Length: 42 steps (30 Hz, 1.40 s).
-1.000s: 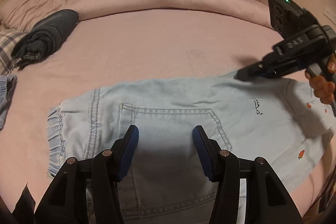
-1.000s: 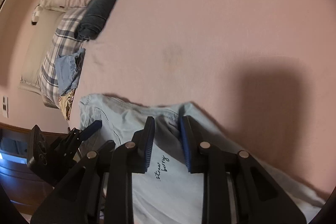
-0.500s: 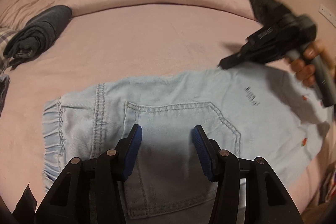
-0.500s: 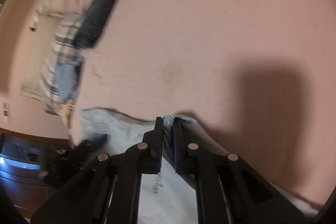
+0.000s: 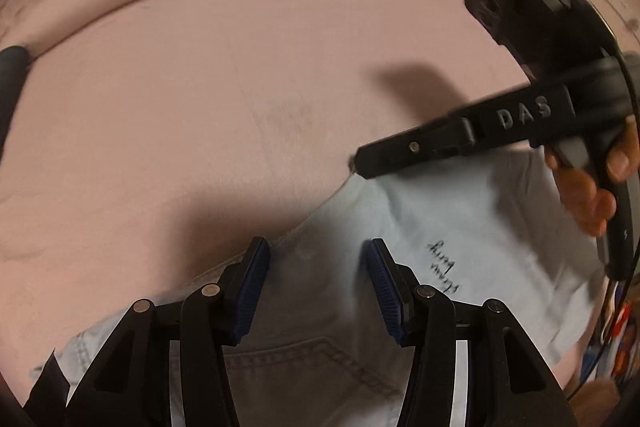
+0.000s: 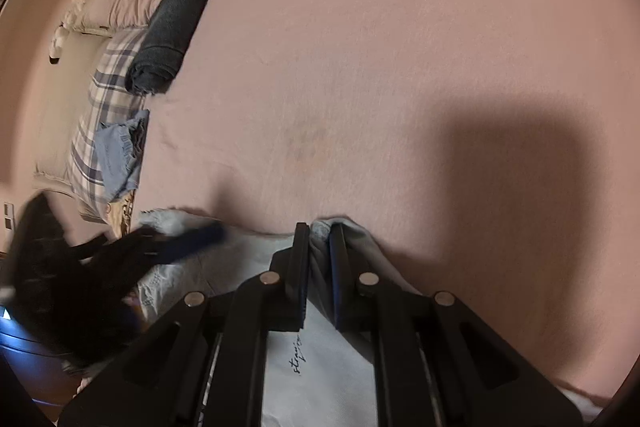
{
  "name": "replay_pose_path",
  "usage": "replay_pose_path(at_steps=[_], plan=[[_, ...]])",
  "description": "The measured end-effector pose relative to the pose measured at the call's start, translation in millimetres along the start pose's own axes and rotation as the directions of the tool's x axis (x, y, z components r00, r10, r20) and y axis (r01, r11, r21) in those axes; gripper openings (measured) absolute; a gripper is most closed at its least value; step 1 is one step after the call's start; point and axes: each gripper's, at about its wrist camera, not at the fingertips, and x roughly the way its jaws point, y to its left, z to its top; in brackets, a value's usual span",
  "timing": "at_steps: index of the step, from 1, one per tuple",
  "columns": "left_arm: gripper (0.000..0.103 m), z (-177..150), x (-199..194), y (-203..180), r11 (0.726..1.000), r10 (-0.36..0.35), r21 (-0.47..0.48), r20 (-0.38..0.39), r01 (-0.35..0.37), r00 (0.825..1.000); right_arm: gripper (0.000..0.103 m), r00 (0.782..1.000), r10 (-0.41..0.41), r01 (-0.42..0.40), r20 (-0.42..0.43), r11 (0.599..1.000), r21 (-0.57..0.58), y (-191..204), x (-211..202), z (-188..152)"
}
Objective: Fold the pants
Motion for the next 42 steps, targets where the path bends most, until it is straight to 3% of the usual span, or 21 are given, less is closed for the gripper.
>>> replay_pose_path(at_steps=[3, 6, 9, 10, 12, 14, 18, 20, 21, 23, 25, 27, 29, 30, 31, 33, 34, 35, 36, 39, 42], plan=[[0.050, 2.9, 1.2, -4.2, 1.000, 0.027, 0.011, -0.005, -0.027, 1.000, 0.008, 1.000, 0.012, -0.011, -0.014, 0.998, 0.054, -11.7, 11.0, 3.3], [0.049, 4.2, -1.4, -12.4, 0.996, 0.077, 0.035, -0.002, -0.077, 0.997, 0.011, 1.000, 0.005, -0.005, 0.013, 1.000, -0.011, 2.6, -2.2, 0.3], [0.049, 0.3, -13.0, -21.9, 0.991, 0.126, 0.034, 0.026, -0.126, 0.992, 0.015, 0.981, 0.019, -0.015, 0.194, 1.000, -0.026, 2.3, -59.1, -7.9], [0.049, 0.1, -18.5, -27.7, 0.987, 0.147, 0.055, 0.044, -0.149, 0.988, 0.021, 0.966, 0.005, 0.004, 0.259, 0.999, -0.033, -2.3, -86.3, -14.4], [0.049, 2.6, -24.1, -38.6, 0.989, 0.120, 0.082, 0.064, -0.125, 0.991, 0.035, 0.950, -0.076, 0.100, 0.302, 0.993, -0.064, -11.3, -123.1, -30.2], [0.051, 11.8, -24.2, -49.7, 0.993, 0.061, 0.097, 0.074, -0.068, 0.995, 0.041, 0.945, -0.171, 0.208, 0.279, 0.972, -0.108, -27.8, -152.7, -53.4], [0.051, 38.4, -13.6, -79.3, 0.991, 0.015, 0.134, 0.090, -0.027, 0.996, 0.041, 0.894, -0.366, 0.396, 0.258, 0.915, -0.072, -68.8, -188.4, -89.5], [0.051, 51.9, -5.4, -94.6, 0.986, -0.024, 0.169, 0.102, 0.006, 0.994, 0.031, 0.877, -0.412, 0.439, 0.247, 0.896, -0.068, -82.7, -193.9, -101.1], [0.051, 50.0, -2.3, -101.9, 0.982, -0.020, 0.187, 0.101, 0.001, 0.995, 0.023, 0.873, -0.419, 0.450, 0.249, 0.889, -0.081, -86.6, -192.8, -106.7], [0.051, 59.8, 18.0, -109.9, 0.968, 0.023, 0.248, 0.052, -0.035, 0.998, 0.021, 0.870, -0.437, 0.473, 0.229, 0.871, -0.135, -87.7, -179.8, -120.1], [0.051, 62.2, 40.2, -115.6, 0.944, 0.036, 0.329, -0.060, -0.014, 0.998, 0.022, 0.874, -0.456, 0.482, 0.166, 0.856, -0.189, -93.7, -159.6, -129.8], [0.051, 66.1, 42.6, -117.0, 0.915, 0.030, 0.404, -0.097, 0.012, 0.995, 0.025, 0.890, -0.450, 0.452, 0.072, 0.852, -0.264, -105.8, -141.7, -137.5], [0.055, 76.8, 46.4, -115.2, 0.907, 0.031, 0.420, -0.137, 0.030, 0.990, 0.028, 0.898, -0.433, 0.434, 0.077, 0.842, -0.321, -104.4, -145.8, -134.5], [0.058, 82.5, 51.3, -113.0, 0.909, 0.033, 0.416, -0.155, 0.035, 0.987, 0.034, 0.900, -0.432, 0.425, 0.054, 0.844, -0.328, -106.3, -147.3, -128.4], [0.058, 86.9, 55.1, -112.7, 0.911, 0.032, 0.410, -0.163, 0.039, 0.986, 0.044, 0.895, -0.445, 0.432, 0.041, 0.836, -0.339, -107.4, -145.8, -122.5], [0.057, 89.2, 60.1, -116.2, 0.909, 0.033, 0.416, -0.162, 0.038, 0.986, 0.048, 0.880, -0.474, 0.445, 0.006, 0.822, -0.355, -112.4, -137.1, -110.3], [0.048, 90.3, 60.7, -118.7, 0.903, 0.024, 0.428, -0.152, 0.044, 0.988, 0.043, 0.881, -0.473, 0.437, -0.014, 0.825, -0.359, -113.3, -132.9, -106.5], [0.043, 86.4, 57.4, -120.2, 0.902, 0.002, 0.428, -0.151, 0.063, 0.989, 0.031, 0.880, -0.475, 0.435, -0.017, 0.819, -0.374, -111.5, -131.4, -105.7], [0.042, 86.2, 57.0, -119.9, 0.901, -0.004, 0.428, -0.144, 0.066, 0.990, 0.015, 0.893, -0.450, 0.404, -0.022, 0.822, -0.403, -105.8, -130.7, -107.1], [0.039, 82.7, 56.3, -120.7, 0.907, -0.003, 0.417, -0.130, 0.058, 0.992, 0.008, 0.886, -0.463, 0.403, -0.010, 0.782, -0.476, -95.4, -129.8, -114.7], [0.039, 72.0, 57.4, -124.5, 0.908, 0.016, 0.418, -0.103, 0.029, 0.995, 0.008, 0.889, -0.454, 0.433, 0.064, 0.786, -0.442, -98.6, -137.0, -111.8]])
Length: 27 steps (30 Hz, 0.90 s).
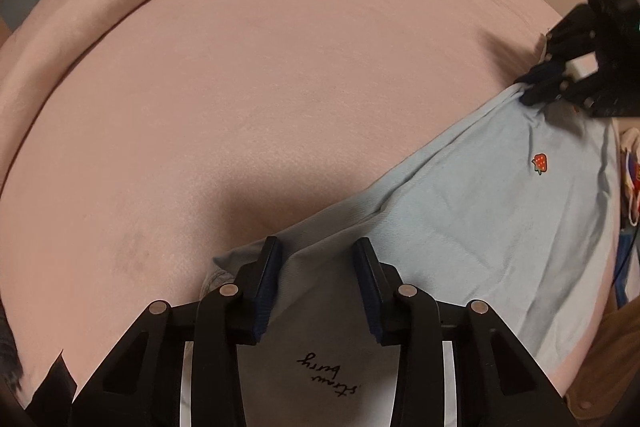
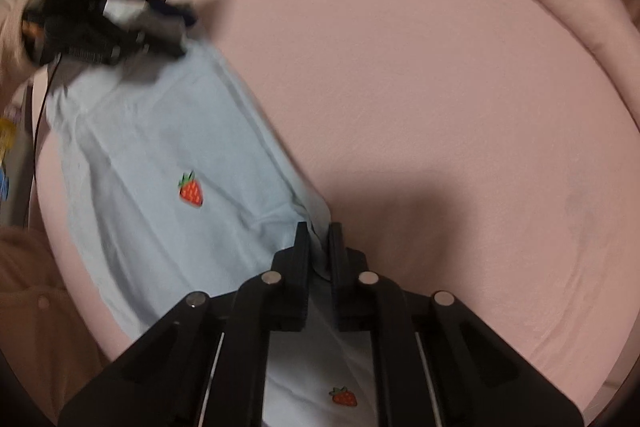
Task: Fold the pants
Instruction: 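Lift the folded edge with the right tool and fold it over toward the left tool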
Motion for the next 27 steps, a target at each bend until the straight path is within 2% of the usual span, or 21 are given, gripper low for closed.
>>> replay_pose_path(at_steps=[3, 4, 5, 6, 7, 8, 9, 10, 11, 12, 13, 14, 17, 19, 20, 21, 23, 24, 25, 27], plan=[[0.043, -3.2, -0.3, -1.6, 0.999, 0.014, -0.034, 0.014, -0.013, 1.000, 0.009, 0.998, -0.063, 0.062, 0.020, 0.998, 0.004, 7.0, 19.5, -2.9], [0.047, -8.0, -2.9, -3.4, 0.998, 0.025, -0.053, 0.015, -0.024, 1.000, 0.008, 0.997, -0.067, 0.067, 0.035, 0.998, 0.020, 5.8, 17.6, -2.7], [0.055, -9.9, -4.2, -1.3, 0.996, 0.048, -0.072, 0.016, -0.046, 0.999, 0.012, 0.997, -0.067, 0.065, 0.048, 0.996, 0.059, 0.6, 14.6, -3.3], [0.055, -10.0, -6.2, -2.4, 0.992, 0.085, -0.092, 0.014, -0.083, 0.996, 0.017, 0.996, -0.054, 0.045, 0.067, 0.991, 0.125, -7.2, 8.8, -5.5], [0.055, -13.4, -10.8, -6.8, 0.989, 0.109, -0.097, 0.017, -0.107, 0.994, 0.017, 0.994, -0.052, 0.035, 0.101, 0.986, 0.163, -11.9, -0.6, -9.3], [0.055, -15.4, -15.9, -12.3, 0.986, 0.141, -0.096, 0.027, -0.138, 0.990, 0.018, 0.984, -0.068, 0.035, 0.163, 0.980, 0.197, -21.0, -15.8, -18.1], [0.055, -16.0, -24.1, -20.6, 0.980, 0.183, -0.092, 0.049, -0.178, 0.982, 0.024, 0.966, -0.095, 0.031, 0.240, 0.966, 0.257, -30.7, -39.5, -31.0], [0.055, -21.1, -29.5, -26.5, 0.979, 0.188, -0.092, 0.067, -0.181, 0.980, 0.031, 0.957, -0.120, 0.035, 0.264, 0.951, 0.307, -39.9, -54.1, -43.1], [0.056, -23.4, -39.1, -33.1, 0.981, 0.173, -0.103, 0.105, -0.162, 0.979, 0.035, 0.948, -0.154, 0.043, 0.278, 0.928, 0.369, -52.3, -68.1, -59.1], [0.056, -26.6, -47.5, -37.9, 0.982, 0.158, -0.122, 0.134, -0.142, 0.978, 0.046, 0.942, -0.175, 0.040, 0.285, 0.906, 0.422, -65.1, -76.8, -73.7], [0.057, -28.0, -52.3, -41.5, 0.983, 0.145, -0.137, 0.153, -0.124, 0.978, 0.055, 0.941, -0.184, 0.017, 0.283, 0.863, 0.505, -82.4, -84.9, -96.8], [0.058, -31.0, -58.0, -48.0, 0.983, 0.112, -0.165, 0.180, -0.082, 0.977, 0.055, 0.942, -0.183, -0.007, 0.281, 0.827, 0.562, -93.9, -88.0, -115.2], [0.058, -46.1, -64.5, -64.1, 0.973, 0.029, -0.228, 0.231, 0.025, 0.972, 0.055, 0.934, -0.174, -0.132, 0.313, 0.647, 0.751, -122.1, -90.1, -185.3], [0.058, -56.8, -67.7, -63.8, 0.955, -0.046, -0.270, 0.260, 0.118, 0.965, 0.055, 0.920, -0.170, -0.211, 0.354, 0.546, 0.811, -124.1, -83.4, -220.6], [0.058, -62.5, -69.7, -72.1, 0.948, -0.073, -0.279, 0.273, 0.152, 0.959, 0.055, 0.918, -0.163, -0.233, 0.362, 0.516, 0.824, -117.8, -78.0, -229.1], [0.058, -61.7, -66.7, -84.5, 0.938, -0.122, -0.279, 0.288, 0.205, 0.950, 0.055, 0.920, -0.152, -0.243, 0.362, 0.504, 0.829, -114.1, -72.5, -236.4], [0.058, -67.1, -70.0, -109.6, 0.929, -0.172, -0.267, 0.300, 0.256, 0.938, 0.052, 0.931, -0.126, -0.237, 0.343, 0.505, 0.830, -104.7, -60.0, -240.7], [0.058, -63.1, -64.3, -123.2, 0.929, -0.199, -0.246, 0.297, 0.276, 0.934, 0.044, 0.933, -0.122, -0.235, 0.340, 0.509, 0.828, -91.0, -55.7, -236.4], [0.058, -51.6, -61.3, -126.6, 0.931, -0.204, -0.238, 0.292, 0.277, 0.935, 0.030, 0.932, -0.122, -0.235, 0.341, 0.512, 0.826, -82.4, -53.8, -234.9], [0.058, -43.5, -43.8, -141.5, 0.933, -0.213, -0.235, 0.248, 0.272, 0.945, 0.014, 0.940, -0.108, -0.226, 0.325, 0.517, 0.826, -75.1, -45.2, -227.9]])
